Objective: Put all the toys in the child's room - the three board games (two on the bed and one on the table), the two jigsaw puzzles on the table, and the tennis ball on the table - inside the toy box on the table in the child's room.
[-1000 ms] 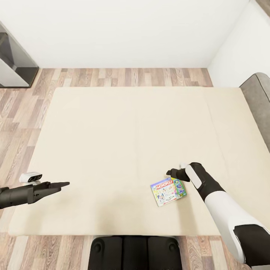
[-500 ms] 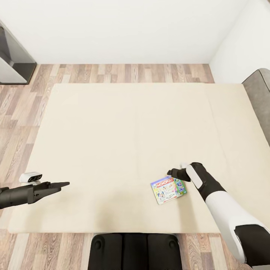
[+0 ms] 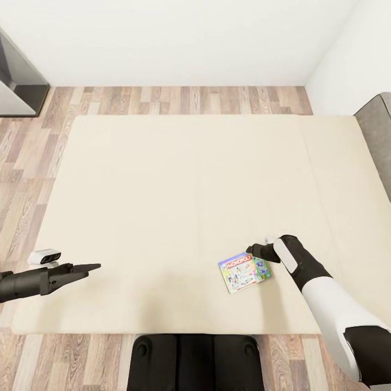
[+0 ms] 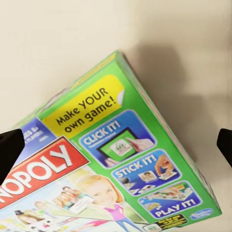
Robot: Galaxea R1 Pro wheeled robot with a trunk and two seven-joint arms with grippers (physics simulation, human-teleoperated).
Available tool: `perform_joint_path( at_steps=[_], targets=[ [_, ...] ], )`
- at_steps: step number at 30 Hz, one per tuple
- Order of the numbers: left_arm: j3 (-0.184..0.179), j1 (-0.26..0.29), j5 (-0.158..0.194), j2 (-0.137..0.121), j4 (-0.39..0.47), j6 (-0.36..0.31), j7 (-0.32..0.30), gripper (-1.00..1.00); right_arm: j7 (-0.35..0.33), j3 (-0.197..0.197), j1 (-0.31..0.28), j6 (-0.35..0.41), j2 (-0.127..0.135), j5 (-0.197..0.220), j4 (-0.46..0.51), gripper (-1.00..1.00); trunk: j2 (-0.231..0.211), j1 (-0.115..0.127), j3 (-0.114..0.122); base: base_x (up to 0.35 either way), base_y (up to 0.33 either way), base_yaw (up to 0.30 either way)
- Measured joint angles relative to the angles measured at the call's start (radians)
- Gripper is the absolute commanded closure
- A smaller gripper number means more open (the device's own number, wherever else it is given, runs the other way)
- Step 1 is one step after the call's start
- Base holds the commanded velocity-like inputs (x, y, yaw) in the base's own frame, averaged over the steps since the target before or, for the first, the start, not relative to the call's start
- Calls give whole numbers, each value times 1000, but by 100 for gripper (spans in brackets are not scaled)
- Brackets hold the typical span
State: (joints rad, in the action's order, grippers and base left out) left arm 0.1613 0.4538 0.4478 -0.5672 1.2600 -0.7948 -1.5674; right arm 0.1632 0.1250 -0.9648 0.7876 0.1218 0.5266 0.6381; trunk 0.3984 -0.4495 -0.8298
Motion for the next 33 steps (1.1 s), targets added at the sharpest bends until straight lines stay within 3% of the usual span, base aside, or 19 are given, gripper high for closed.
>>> perform_joint_path(
  at_steps=[15, 17, 20, 26, 33],
  targets=[
    [1, -1, 0, 0, 0, 0, 0, -100, 8, 4, -1, 2, 6, 19, 10, -100, 1, 1, -19, 0, 0, 0],
    [5, -2, 2, 7, 0, -5, 0, -100, 7, 17, -4, 5, -3, -22, 22, -100, 1, 1, -19, 0, 0, 0],
    [5, -2, 2, 7, -1, -5, 0, -100, 1, 21, -4, 3, -15, -48, 25, -100, 1, 1, -19, 0, 0, 0],
    [5, -2, 2, 7, -1, -5, 0, -100, 1, 21, -4, 4, -18, -63, 27, -100, 1, 1, -19, 0, 0, 0],
    [5, -2, 2, 6, -1, -5, 0, -100, -22, 58, -4, 0, -18, -80, 26, -100, 1, 0, -18, 0, 0, 0]
  ],
)
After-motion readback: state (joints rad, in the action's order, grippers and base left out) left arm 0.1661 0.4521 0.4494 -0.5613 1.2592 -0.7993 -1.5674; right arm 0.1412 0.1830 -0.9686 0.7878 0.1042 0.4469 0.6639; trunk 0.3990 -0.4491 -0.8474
